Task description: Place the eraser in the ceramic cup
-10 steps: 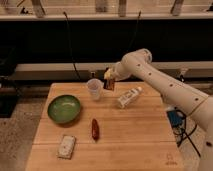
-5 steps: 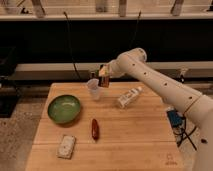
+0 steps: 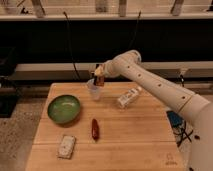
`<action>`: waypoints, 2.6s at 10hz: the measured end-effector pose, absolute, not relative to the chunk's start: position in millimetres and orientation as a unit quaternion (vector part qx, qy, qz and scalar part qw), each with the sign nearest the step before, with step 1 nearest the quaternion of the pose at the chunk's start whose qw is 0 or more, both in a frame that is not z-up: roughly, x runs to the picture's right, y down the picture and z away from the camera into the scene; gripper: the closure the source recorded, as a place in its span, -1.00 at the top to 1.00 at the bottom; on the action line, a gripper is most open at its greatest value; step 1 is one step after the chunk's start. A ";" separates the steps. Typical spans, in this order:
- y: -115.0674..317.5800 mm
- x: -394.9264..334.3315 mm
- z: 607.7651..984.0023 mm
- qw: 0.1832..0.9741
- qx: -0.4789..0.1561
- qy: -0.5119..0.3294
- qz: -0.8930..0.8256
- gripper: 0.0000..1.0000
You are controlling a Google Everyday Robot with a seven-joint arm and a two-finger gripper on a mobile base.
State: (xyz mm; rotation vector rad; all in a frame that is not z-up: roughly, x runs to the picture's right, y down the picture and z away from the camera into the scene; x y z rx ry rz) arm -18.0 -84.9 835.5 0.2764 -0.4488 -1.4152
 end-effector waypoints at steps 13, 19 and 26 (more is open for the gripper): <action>-86.8 -40.4 885.5 0.738 0.139 -0.199 -0.629 0.40; -81.9 -34.6 884.3 0.739 0.135 -0.212 -0.625 0.60; -80.6 -39.2 881.3 0.739 0.128 -0.215 -0.625 0.60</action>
